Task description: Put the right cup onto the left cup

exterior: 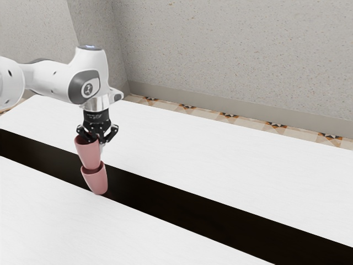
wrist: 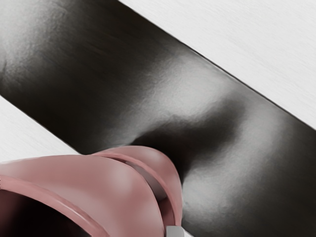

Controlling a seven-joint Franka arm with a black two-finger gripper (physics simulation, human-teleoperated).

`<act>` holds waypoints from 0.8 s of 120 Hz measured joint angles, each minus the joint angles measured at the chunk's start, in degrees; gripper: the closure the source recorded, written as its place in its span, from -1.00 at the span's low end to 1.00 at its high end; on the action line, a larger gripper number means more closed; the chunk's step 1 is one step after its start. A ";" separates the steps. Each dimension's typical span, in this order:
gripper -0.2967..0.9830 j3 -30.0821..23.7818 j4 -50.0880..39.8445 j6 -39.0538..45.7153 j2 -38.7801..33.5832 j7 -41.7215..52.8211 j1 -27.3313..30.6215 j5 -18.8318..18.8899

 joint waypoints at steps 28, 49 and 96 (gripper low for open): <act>0.69 -0.03 -0.43 0.73 -0.01 -0.67 -0.21 -0.49; 0.69 -0.08 -1.18 1.02 -0.09 -1.05 -0.52 -1.05; 0.20 0.01 -2.74 1.79 -0.19 -1.52 -0.17 -2.32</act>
